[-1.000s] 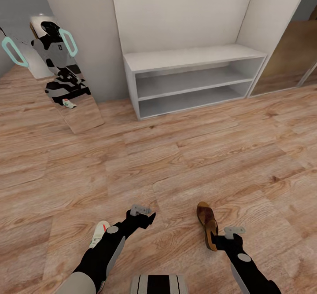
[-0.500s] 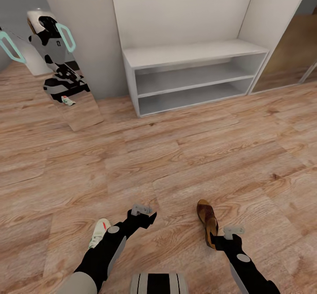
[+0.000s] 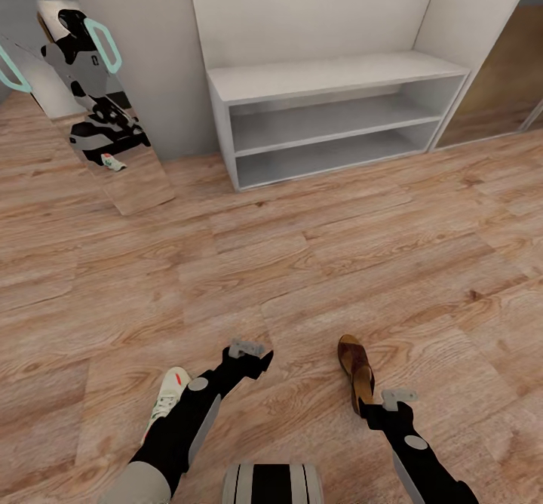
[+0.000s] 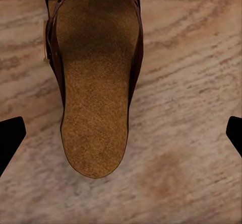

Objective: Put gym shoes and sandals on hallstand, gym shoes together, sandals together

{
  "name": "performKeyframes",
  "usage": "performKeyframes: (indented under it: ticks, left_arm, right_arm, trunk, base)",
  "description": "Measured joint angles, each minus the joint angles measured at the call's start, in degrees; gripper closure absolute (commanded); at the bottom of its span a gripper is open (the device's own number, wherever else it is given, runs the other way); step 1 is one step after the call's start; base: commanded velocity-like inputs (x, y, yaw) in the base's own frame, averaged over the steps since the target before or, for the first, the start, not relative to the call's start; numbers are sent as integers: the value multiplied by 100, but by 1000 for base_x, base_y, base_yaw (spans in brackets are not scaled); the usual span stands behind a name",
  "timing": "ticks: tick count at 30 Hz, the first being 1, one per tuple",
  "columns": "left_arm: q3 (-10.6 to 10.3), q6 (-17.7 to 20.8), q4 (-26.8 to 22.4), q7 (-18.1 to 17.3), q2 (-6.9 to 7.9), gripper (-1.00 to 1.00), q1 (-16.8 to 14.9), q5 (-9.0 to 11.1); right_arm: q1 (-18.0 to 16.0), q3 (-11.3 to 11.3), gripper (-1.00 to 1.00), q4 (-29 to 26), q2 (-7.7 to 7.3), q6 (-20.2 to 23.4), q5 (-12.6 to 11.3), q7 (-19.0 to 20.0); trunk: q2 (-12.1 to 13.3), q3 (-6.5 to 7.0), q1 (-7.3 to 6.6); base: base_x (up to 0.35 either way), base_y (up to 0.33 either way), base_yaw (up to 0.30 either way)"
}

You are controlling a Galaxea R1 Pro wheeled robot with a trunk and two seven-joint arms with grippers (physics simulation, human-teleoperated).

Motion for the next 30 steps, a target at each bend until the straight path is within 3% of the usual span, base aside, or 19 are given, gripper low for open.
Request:
performKeyframes:
  ticks: [11, 30]
  left_arm:
    - [-284, 86, -1236, 48, 35, -100, 30, 4]
    - [-296, 83, -1295, 25, 45, -100, 90, -24]
  right_arm:
    - [0, -6, -100, -4, 0, -7, 2, -1]
    - [0, -25, -100, -31, 2, -8, -1, -1]
  trunk:
    - [0, 0, 0]
    - [-23, -421, 44]
  base:
    - [0, 0, 0]
    - [0, 0, 14]
